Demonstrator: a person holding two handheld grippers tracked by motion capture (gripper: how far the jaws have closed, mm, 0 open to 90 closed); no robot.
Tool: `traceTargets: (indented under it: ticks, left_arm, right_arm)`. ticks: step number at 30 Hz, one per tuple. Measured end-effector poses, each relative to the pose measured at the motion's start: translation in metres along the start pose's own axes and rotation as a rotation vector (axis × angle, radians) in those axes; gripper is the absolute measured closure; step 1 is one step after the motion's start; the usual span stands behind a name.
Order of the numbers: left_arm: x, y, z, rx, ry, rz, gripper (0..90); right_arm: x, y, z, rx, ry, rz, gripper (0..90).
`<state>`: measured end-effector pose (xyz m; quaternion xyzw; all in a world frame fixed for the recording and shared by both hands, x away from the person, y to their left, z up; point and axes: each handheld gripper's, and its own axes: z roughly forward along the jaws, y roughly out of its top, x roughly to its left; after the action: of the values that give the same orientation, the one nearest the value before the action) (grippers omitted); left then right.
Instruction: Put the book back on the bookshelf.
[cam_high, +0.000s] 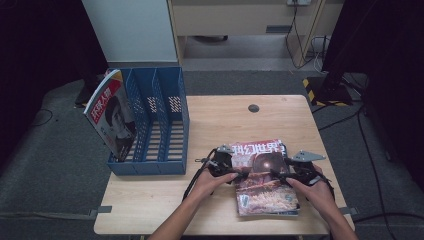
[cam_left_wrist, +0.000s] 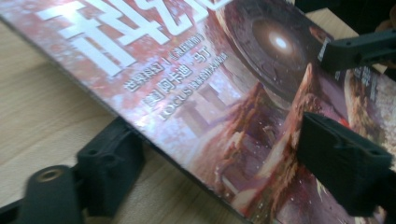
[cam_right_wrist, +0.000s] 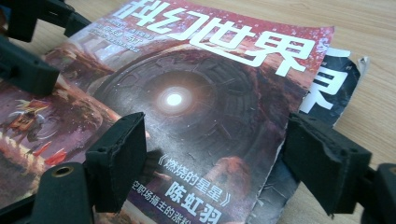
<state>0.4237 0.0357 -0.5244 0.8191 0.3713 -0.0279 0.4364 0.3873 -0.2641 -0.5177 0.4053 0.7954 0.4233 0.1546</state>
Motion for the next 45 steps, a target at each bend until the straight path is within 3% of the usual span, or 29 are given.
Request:
traceTargets:
  ticks: [5, 14, 19, 23, 26, 29, 31, 34, 37, 39, 45]
  left_arm:
    - [-0.002, 0.008, -0.011, -0.039, 0.016, 0.025, 33.5]
    - [-0.003, 0.020, -0.006, -0.061, -0.002, 0.008, 51.4]
    - [-0.005, 0.020, -0.005, -0.069, -0.001, 0.013, 59.5]
    - [-0.007, 0.021, -0.005, -0.067, 0.007, 0.022, 60.0]
    - [-0.009, 0.024, -0.007, -0.053, 0.011, 0.027, 60.3]
    - [-0.012, 0.027, -0.008, -0.041, 0.019, 0.041, 60.2]
    - [-0.012, 0.029, -0.008, -0.034, 0.021, 0.041, 58.9]
    - [-0.010, 0.032, -0.007, -0.023, 0.013, 0.019, 52.8]
    - [-0.006, 0.038, -0.007, -0.030, 0.008, -0.010, 50.9]
    - [-0.003, 0.043, -0.007, -0.036, 0.005, -0.029, 50.3]
    - [0.001, 0.056, -0.001, -0.012, 0.004, -0.041, 49.6]
  right_arm:
    - [-0.002, 0.000, -0.001, -0.003, -0.006, -0.003, 27.5]
    - [0.001, 0.000, -0.001, -0.002, 0.027, -0.021, 32.5]
    - [0.000, 0.001, 0.000, 0.003, 0.045, -0.008, 29.1]
    - [-0.003, 0.006, 0.004, 0.017, 0.053, 0.020, 20.6]
    - [-0.005, 0.014, 0.011, 0.043, 0.048, 0.015, 18.1]
    - [-0.010, 0.020, 0.020, 0.035, 0.050, 0.019, 16.3]
    - [-0.013, 0.022, 0.025, 0.012, 0.052, 0.050, 15.1]
    - [-0.015, 0.021, 0.029, -0.019, 0.060, 0.069, 16.1]
    - [-0.016, 0.020, 0.027, -0.022, 0.049, 0.042, 20.3]
    - [-0.017, 0.018, 0.026, -0.038, 0.051, 0.055, 22.8]
    - [-0.014, 0.018, 0.027, -0.032, 0.047, 0.033, 26.7]
